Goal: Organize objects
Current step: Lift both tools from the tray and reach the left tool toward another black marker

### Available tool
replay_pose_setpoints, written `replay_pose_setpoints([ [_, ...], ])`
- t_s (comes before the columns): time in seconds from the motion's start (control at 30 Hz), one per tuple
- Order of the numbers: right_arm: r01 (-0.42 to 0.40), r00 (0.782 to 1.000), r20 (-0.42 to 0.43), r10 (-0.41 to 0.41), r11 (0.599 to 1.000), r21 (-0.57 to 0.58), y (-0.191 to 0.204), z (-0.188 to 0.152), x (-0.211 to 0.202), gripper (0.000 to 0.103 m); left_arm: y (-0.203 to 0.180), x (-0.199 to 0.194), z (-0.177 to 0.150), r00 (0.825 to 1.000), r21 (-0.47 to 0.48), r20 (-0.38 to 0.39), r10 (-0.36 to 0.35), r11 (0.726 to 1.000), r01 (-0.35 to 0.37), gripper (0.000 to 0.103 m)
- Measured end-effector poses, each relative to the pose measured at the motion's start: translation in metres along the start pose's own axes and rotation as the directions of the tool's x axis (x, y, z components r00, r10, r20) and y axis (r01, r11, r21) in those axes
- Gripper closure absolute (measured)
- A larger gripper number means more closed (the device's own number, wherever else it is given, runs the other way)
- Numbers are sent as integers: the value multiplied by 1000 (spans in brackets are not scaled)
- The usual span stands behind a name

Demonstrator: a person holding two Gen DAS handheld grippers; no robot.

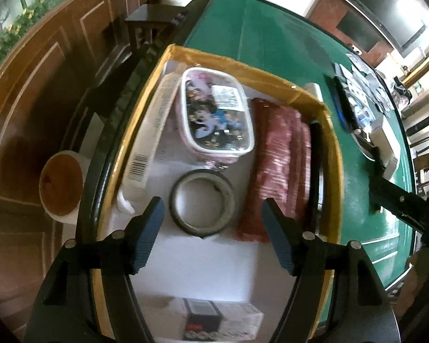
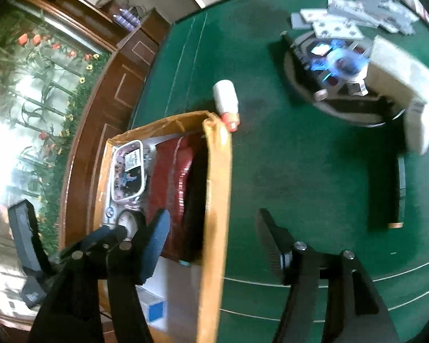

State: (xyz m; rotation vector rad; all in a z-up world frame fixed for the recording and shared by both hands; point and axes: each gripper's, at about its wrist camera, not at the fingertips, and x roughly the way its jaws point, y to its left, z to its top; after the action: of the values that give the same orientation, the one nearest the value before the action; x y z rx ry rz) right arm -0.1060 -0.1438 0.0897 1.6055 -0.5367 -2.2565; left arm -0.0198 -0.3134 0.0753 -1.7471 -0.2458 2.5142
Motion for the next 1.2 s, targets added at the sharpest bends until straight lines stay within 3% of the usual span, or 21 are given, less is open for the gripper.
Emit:
replay_pose_setpoints([
  [0.1, 33, 997, 71, -30, 998, -45, -15, -9, -20, 25, -16, -13, -4, 1000, 23, 27, -14, 1000, 14, 32],
  [0.27, 147, 979, 150, -135, 987, -69, -59, -17, -44, 24, -66, -23, -7, 996, 107, 27, -80, 991, 77, 31],
  [0.4, 220, 962, 173, -211, 975, -34, -100, -20, -60, 20, -109, -21, -8, 989, 160, 4, -146, 977, 144, 21],
  [0.7, 273, 941, 187, -282, 959, 73, -167, -21, -94, 19, -224, 32, -27, 966, 278, -146, -211, 929, 245, 22],
  [0.97, 308, 925, 195, -327, 943, 124, -212, -21, -126, 19, -295, 74, -13, 969, 305, -116, -218, 921, 243, 22],
  [1.03, 305, 926, 188, -326, 943, 131, -220, -21, -131, 19, -304, 84, -7, 973, 302, -110, -203, 926, 227, 25],
  [1.2, 300, 934, 173, -314, 948, 105, -231, -23, -138, 19, -318, 107, 6, 981, 306, -117, -156, 934, 186, 50],
])
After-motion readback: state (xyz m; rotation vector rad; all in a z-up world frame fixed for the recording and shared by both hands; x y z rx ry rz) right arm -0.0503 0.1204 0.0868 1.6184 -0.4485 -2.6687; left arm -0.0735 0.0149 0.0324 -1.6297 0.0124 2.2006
